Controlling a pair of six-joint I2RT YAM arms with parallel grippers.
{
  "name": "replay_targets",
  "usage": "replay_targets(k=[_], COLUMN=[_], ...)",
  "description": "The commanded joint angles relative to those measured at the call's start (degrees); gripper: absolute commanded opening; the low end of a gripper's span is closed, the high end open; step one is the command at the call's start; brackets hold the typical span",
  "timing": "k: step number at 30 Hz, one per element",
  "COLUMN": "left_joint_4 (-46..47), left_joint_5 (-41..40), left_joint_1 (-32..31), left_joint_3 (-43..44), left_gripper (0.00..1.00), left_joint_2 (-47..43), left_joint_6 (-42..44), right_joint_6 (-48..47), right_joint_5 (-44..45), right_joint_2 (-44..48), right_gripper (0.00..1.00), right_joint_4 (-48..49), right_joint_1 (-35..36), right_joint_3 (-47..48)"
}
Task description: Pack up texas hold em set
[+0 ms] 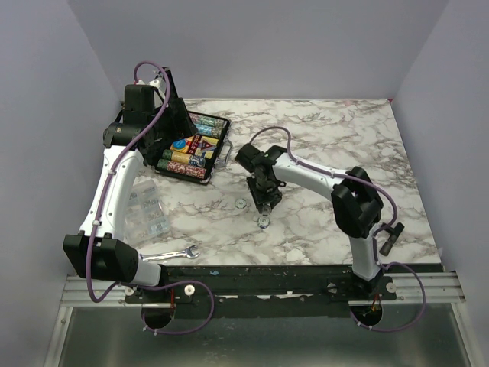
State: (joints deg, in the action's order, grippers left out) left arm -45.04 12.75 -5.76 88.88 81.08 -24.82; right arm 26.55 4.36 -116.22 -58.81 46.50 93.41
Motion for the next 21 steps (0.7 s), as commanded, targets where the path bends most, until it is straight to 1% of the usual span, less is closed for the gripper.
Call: replay_targets(k=[1, 8, 21], left_joint_4=[1.05, 1.0, 0.78], left_joint_5=[1.26, 0.66, 0.0], left_joint_1=[-0.58, -1.4, -1.91], left_joint_3=[-0.58, -0.58, -0.35], left_gripper=[0.86, 0.86, 0.86], left_joint_2=[-0.4, -0.4, -0.36], left_joint_6=[0.56, 0.81, 1.18], right_joint_6=[2.36, 3.42, 3.09], right_joint_5=[-2.11, -2.93, -0.54], right_joint_2=[2.86, 3.06, 0.13], right_gripper=[0.36, 0.36, 0.41], right_joint_4=[0.53, 2.85, 2.7], right_joint_1=[2.3, 3.54, 3.62], right_joint_3=[-3.37, -6.59, -3.45])
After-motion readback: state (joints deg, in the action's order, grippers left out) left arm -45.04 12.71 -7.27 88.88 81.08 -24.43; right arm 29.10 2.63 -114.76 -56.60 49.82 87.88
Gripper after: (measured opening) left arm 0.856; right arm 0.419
